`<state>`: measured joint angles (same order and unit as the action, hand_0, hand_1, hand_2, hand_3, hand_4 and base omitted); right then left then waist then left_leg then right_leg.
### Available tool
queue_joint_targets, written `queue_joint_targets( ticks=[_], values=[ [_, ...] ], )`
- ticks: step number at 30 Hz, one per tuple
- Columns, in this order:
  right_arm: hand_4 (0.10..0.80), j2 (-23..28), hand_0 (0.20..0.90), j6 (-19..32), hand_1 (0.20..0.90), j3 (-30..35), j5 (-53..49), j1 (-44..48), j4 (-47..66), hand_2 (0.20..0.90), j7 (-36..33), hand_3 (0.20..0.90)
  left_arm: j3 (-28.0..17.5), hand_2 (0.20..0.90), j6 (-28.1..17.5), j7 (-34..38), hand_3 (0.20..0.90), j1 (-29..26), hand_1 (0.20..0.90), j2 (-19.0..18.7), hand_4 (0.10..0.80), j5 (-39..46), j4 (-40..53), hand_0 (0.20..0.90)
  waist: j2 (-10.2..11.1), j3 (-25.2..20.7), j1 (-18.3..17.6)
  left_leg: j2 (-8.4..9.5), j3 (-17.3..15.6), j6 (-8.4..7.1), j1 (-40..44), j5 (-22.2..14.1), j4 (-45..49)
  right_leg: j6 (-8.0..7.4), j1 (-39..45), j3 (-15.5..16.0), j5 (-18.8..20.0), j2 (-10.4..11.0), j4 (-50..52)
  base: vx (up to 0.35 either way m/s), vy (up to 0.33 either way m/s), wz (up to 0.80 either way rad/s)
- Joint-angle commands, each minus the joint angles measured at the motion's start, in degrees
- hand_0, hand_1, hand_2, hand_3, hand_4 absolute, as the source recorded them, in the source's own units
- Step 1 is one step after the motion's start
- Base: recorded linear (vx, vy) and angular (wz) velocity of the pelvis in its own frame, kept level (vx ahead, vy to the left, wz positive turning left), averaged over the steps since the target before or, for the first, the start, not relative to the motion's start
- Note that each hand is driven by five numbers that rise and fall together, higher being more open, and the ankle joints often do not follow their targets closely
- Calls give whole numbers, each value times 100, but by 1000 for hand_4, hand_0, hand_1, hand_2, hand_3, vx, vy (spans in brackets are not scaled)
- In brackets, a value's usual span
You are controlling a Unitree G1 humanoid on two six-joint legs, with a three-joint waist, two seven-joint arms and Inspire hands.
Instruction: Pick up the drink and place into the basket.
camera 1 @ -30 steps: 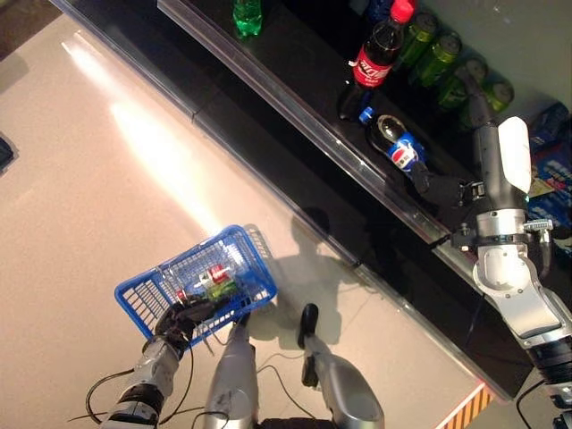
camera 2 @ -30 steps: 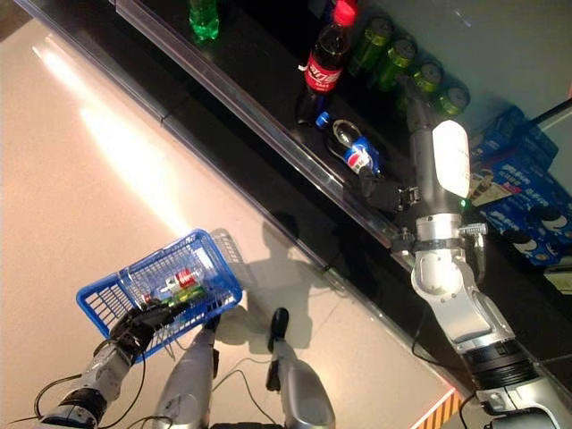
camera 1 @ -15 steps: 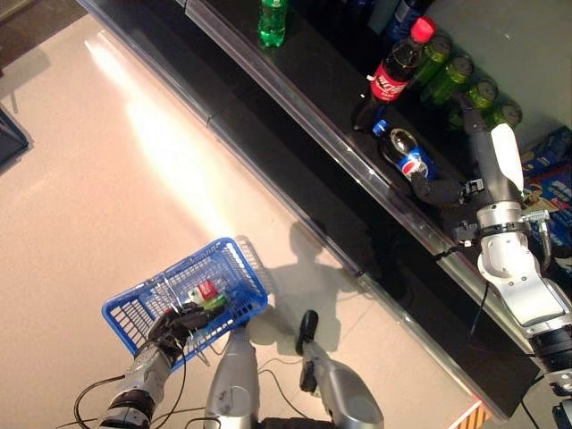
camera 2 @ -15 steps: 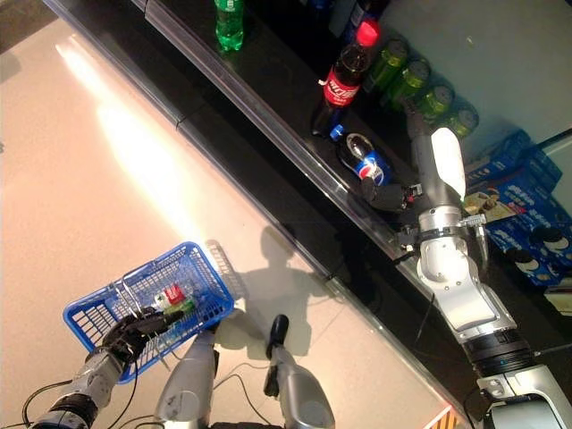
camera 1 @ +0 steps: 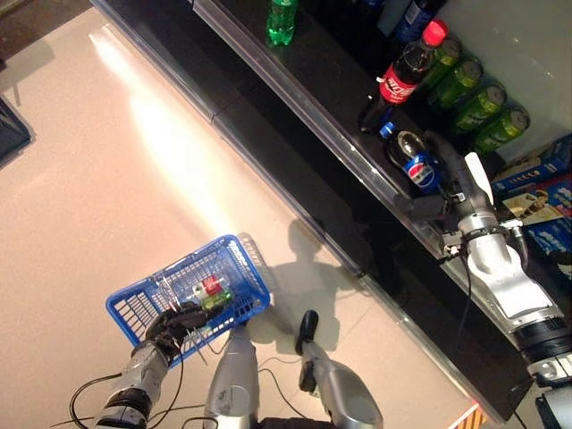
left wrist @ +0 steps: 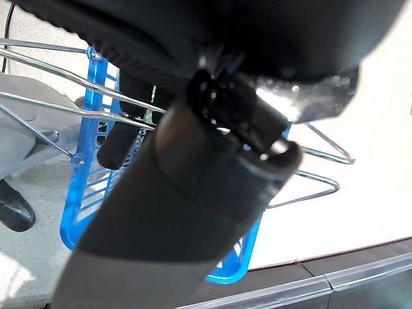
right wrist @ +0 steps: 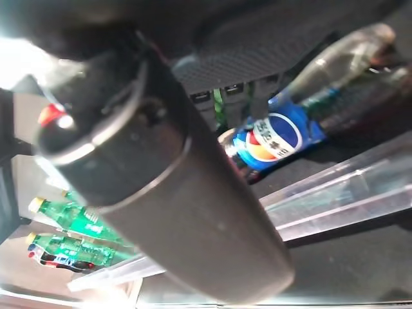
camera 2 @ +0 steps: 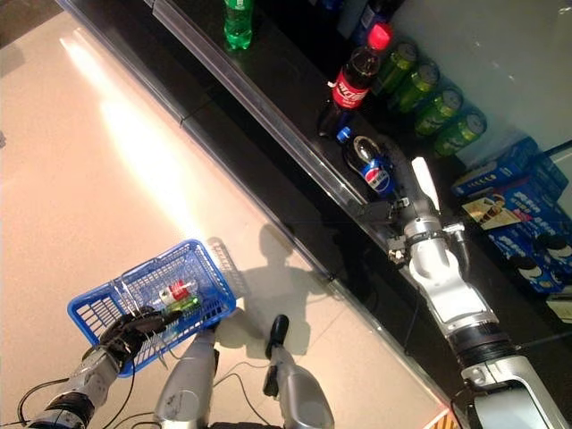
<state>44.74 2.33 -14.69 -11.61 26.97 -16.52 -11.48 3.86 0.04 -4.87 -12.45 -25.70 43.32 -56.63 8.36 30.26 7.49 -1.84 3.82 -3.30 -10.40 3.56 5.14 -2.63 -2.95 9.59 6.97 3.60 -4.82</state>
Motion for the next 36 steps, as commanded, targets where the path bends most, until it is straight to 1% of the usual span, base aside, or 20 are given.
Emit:
queue_joint_targets(
  ticks=[1,8,22,29,36],
  values=[
    [800,237,900,240,900,-12,-291,523,76,900,26,900,158,300,-353,-331,200,194,300,-424,100,-51,627,300,-51,-634,13,30,-176,-25,-257,-734,826,-614,-115,5,-478,253,662,0,0,0],
    [800,272,900,63,900,-186,-542,1037,-402,900,232,900,269,300,-361,-267,200,38,300,-445,100,37,626,300,-87,-566,23,41,-155,-13,-312,-727,815,-603,-275,25,-469,278,761,-36,10,4],
    [800,623,900,-140,900,-634,-1125,2057,-1534,900,607,900,442,300,-342,-240,200,-271,300,-585,100,223,603,300,-71,-426,67,81,-128,35,-477,-797,903,-571,-590,51,-464,292,951,-23,-5,1],
    [800,788,900,-356,900,-901,-1163,2477,-1930,900,842,900,508,300,-365,-265,200,-354,300,-601,100,280,570,300,-71,-387,74,105,-116,59,-500,-824,916,-553,-703,45,-458,302,1020,0,0,0],
    [800,880,900,-498,900,-1104,-1032,2741,-2131,900,1060,900,541,300,-407,-286,200,-383,300,-566,100,337,577,300,-119,-361,58,144,-126,89,-491,-816,863,-544,-812,33,-469,319,1100,0,0,0]
  ],
)
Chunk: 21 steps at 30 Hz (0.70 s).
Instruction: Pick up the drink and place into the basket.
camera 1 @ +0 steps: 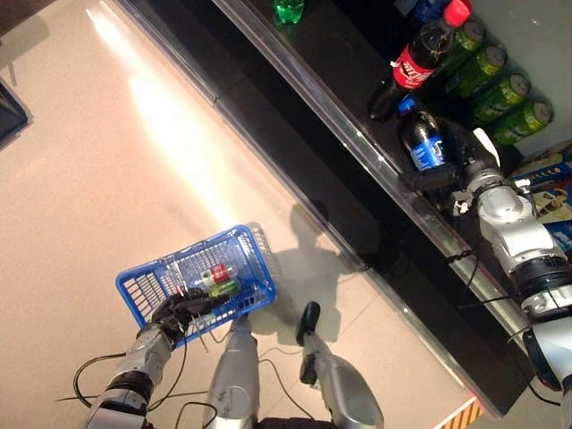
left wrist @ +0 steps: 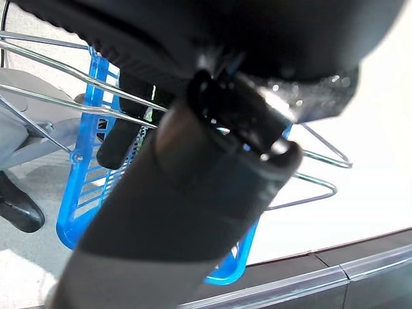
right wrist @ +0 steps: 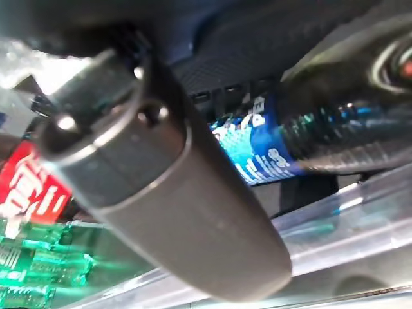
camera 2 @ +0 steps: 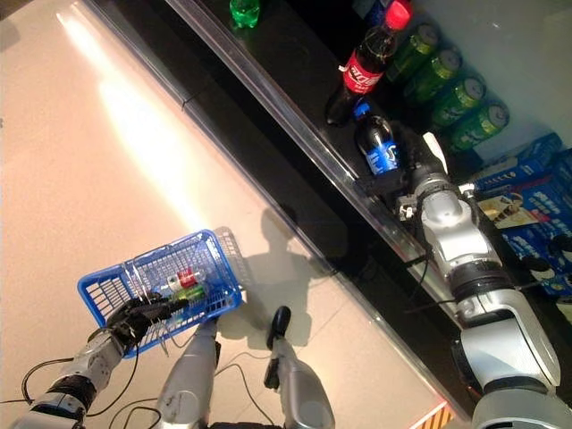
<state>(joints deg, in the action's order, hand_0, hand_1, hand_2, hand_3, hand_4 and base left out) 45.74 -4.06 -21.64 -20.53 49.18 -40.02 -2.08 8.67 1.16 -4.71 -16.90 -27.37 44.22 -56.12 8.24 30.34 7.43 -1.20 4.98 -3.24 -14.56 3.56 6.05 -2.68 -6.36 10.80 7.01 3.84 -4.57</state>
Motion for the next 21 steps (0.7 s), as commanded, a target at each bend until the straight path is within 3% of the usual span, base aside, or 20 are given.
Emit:
queue_joint_targets(
  ticks=[1,13,14,15,16,17,21],
  values=[
    [800,785,900,129,900,-417,-130,532,214,900,131,900,60,300,-520,-301,200,59,300,-398,100,247,524,300,-108,-368,61,81,-243,85,-71,-815,764,-539,-480,-88,-472,296,1081,0,0,0],
    [800,847,900,-100,900,-563,370,775,-53,900,173,900,109,300,-569,-279,200,68,300,-295,100,330,546,300,-239,-330,23,136,-285,134,-6,-795,672,-540,-584,-121,-476,344,1163,-2,14,0],
    [685,846,801,-136,801,-568,429,788,-82,801,154,785,111,300,-572,-287,200,68,300,-288,100,330,541,300,-246,-334,22,143,-284,138,-15,-798,682,-541,-604,-126,-479,350,1178,0,0,0],
    [685,846,801,-147,801,-573,436,796,-89,801,156,785,112,300,-570,-284,200,65,300,-286,100,330,541,300,-247,-334,22,143,-284,139,-16,-798,682,-541,-605,-126,-480,351,1179,0,0,0],
    [300,848,472,-165,472,-598,507,832,-121,472,141,400,119,300,-564,-277,200,51,300,-280,100,331,541,300,-250,-332,23,144,-288,142,-13,-798,678,-541,-607,-129,-480,355,1180,0,0,0],
    [100,874,300,-181,300,-633,569,874,-165,300,135,200,122,300,-566,-288,200,37,300,-281,100,344,527,300,-256,-324,23,152,-294,149,-14,-793,673,-541,-615,-130,-474,355,1182,0,0,0],
    [100,887,300,-238,300,-650,559,919,-231,300,88,200,127,300,-569,-299,200,36,300,-282,100,359,545,300,-272,-301,22,161,-302,166,-29,-794,681,-543,-653,-136,-469,360,1207,0,0,0]
  ],
)
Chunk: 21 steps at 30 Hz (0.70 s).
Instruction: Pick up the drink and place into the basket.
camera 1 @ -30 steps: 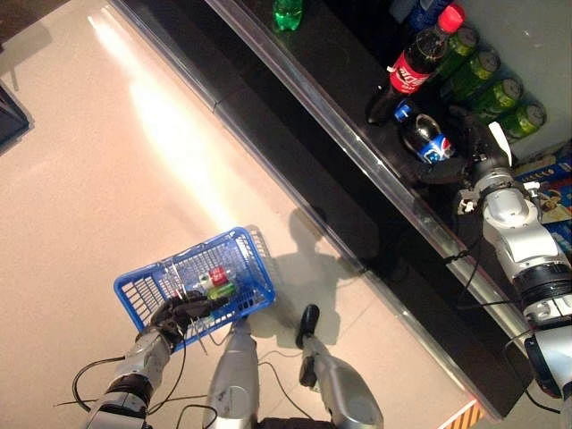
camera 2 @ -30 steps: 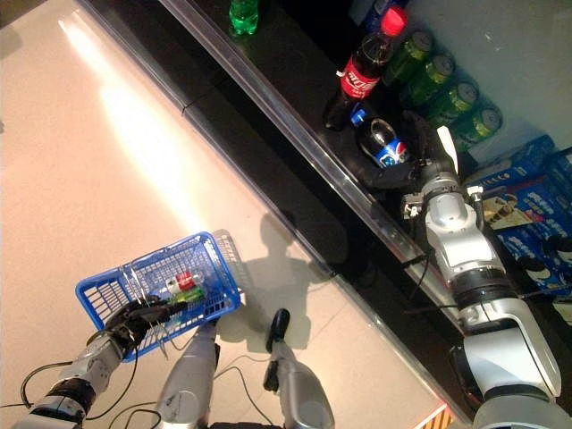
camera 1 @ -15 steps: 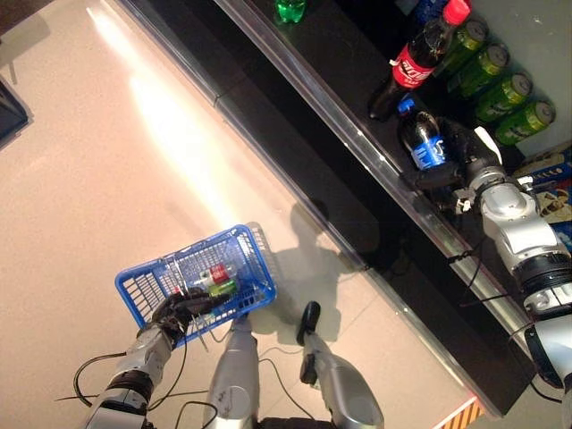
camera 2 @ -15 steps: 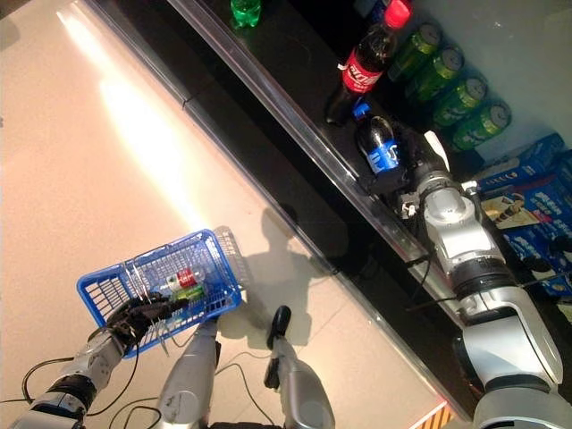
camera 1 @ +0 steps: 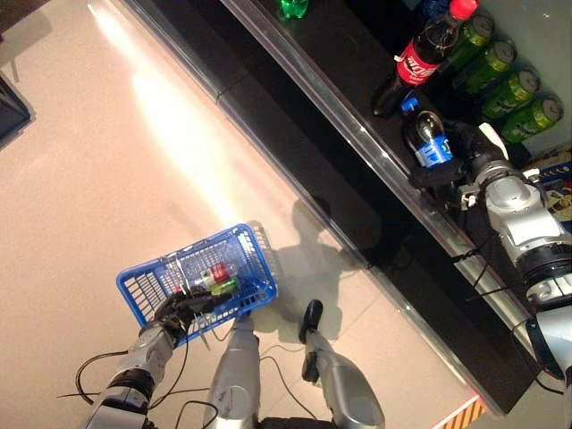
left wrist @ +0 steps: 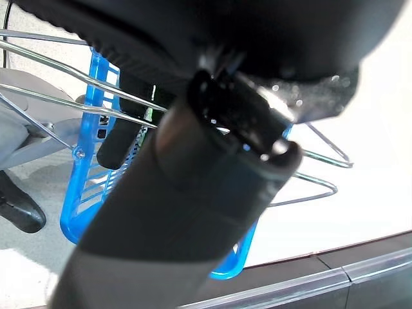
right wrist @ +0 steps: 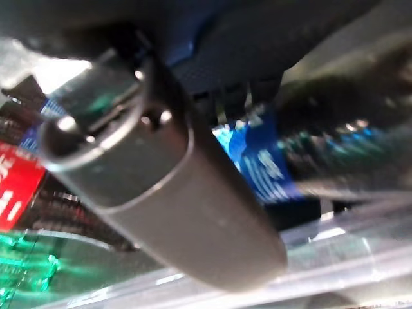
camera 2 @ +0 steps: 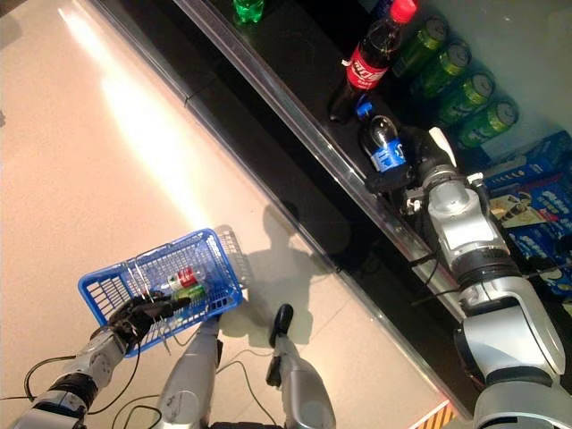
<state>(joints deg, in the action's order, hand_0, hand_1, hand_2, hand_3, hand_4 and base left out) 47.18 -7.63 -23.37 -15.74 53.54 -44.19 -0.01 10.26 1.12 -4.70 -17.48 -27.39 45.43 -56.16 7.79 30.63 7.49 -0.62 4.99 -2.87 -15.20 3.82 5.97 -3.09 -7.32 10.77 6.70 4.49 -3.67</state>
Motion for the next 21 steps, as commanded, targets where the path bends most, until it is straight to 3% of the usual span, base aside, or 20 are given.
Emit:
queue_joint_targets(
  ticks=[1,21],
  values=[
    [100,740,300,117,300,-469,82,484,172,300,-119,200,-34,300,-555,-302,200,91,300,-281,100,240,555,300,-232,-330,16,105,-302,130,37,-820,685,-504,-556,-138,-438,296,1114,0,0,0],
    [100,744,300,46,300,-417,251,416,210,300,-174,200,-13,300,-590,-301,200,120,300,-194,100,264,572,300,-294,-318,-31,126,-332,165,77,-800,627,-510,-620,-167,-428,317,1157,0,0,0]
  ],
)
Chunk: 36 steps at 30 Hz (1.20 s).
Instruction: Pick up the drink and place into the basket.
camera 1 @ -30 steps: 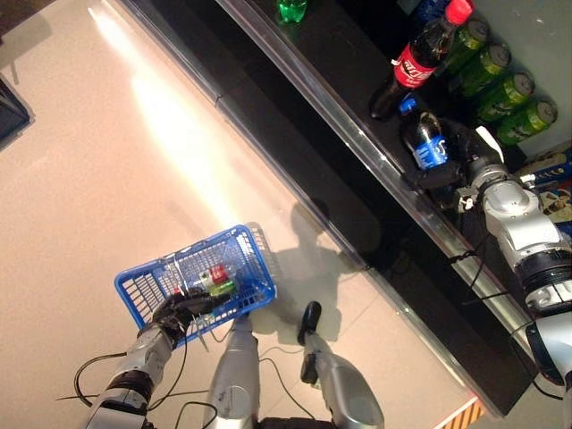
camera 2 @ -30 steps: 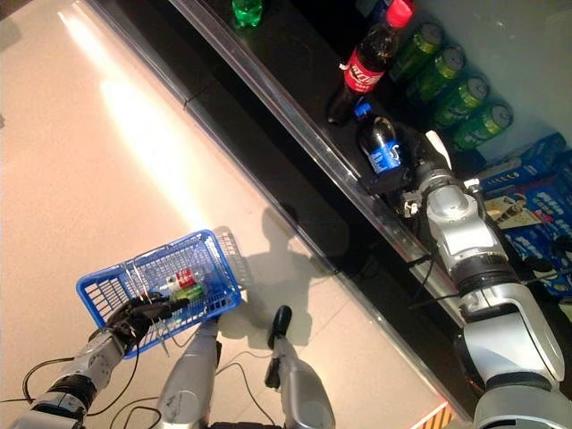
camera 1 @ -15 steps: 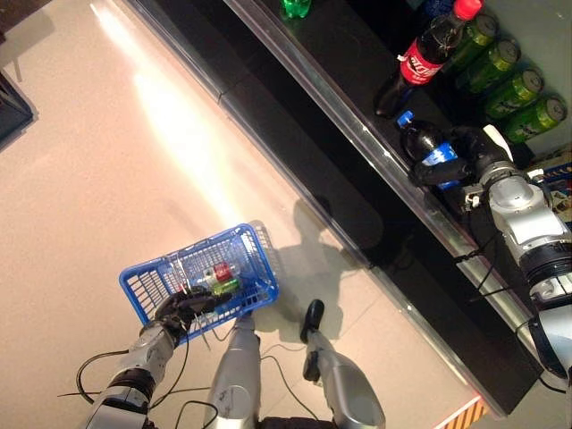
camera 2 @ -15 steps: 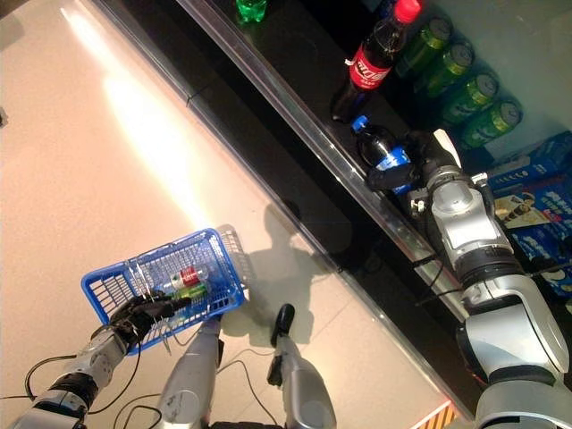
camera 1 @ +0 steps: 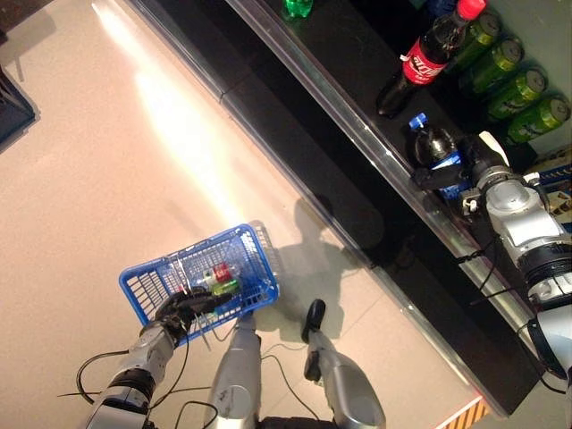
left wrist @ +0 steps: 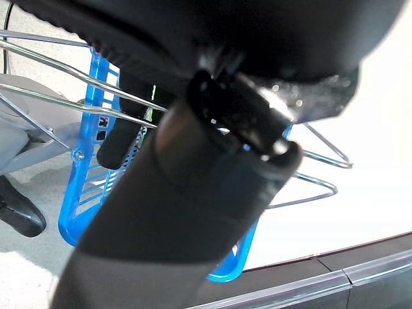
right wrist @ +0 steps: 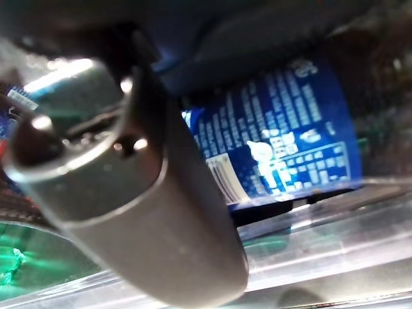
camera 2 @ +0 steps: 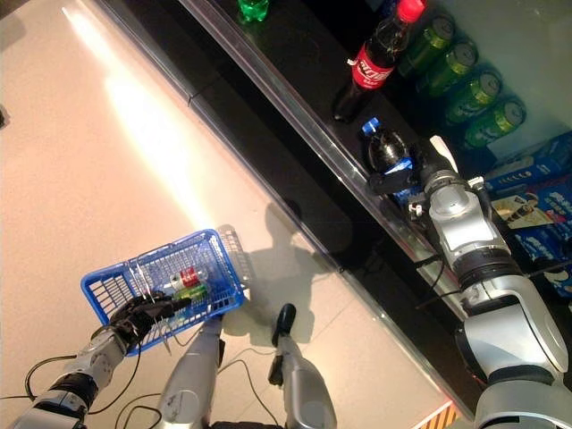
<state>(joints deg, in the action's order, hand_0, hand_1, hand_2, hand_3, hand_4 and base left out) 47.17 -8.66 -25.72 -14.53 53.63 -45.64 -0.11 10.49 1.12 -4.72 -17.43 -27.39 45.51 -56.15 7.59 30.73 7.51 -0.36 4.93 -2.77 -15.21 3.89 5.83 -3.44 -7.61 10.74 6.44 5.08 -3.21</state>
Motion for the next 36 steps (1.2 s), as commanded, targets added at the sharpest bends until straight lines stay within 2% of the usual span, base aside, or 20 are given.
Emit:
queue_joint_targets(
  ticks=[1,13,21,26,36],
  values=[
    [100,754,300,141,300,-171,135,399,372,300,-153,200,-46,300,-586,-309,200,128,300,-197,100,253,578,300,-277,-333,-35,101,-329,155,83,-804,637,-475,-595,-163,-400,259,1114,0,0,0],
    [100,772,300,271,300,-48,227,282,621,300,-382,200,-45,300,-666,-290,200,200,300,-137,100,304,627,300,-300,-349,-66,109,-361,165,138,-803,607,-467,-558,-163,-395,264,1095,0,0,0],
    [100,804,300,410,300,410,367,-270,1375,300,-639,200,-203,300,-744,-243,200,349,300,-69,100,273,673,300,-225,-485,-146,85,-429,165,385,-771,363,-485,-346,-217,-368,205,912,5,1,-3],
    [100,780,300,415,300,982,712,-1007,2105,300,-768,200,-359,300,-809,-224,200,570,300,88,100,177,690,300,-250,-816,-259,75,-557,132,816,-654,-140,-556,-35,-260,-294,197,585,38,41,-8],
    [100,575,300,532,300,1629,1309,-2169,3105,300,-845,200,-592,300,-887,-183,200,854,300,497,100,80,621,300,-367,-1598,-414,56,-753,46,1502,-420,-901,-613,518,-278,-182,194,87,76,75,-6]
  ],
)
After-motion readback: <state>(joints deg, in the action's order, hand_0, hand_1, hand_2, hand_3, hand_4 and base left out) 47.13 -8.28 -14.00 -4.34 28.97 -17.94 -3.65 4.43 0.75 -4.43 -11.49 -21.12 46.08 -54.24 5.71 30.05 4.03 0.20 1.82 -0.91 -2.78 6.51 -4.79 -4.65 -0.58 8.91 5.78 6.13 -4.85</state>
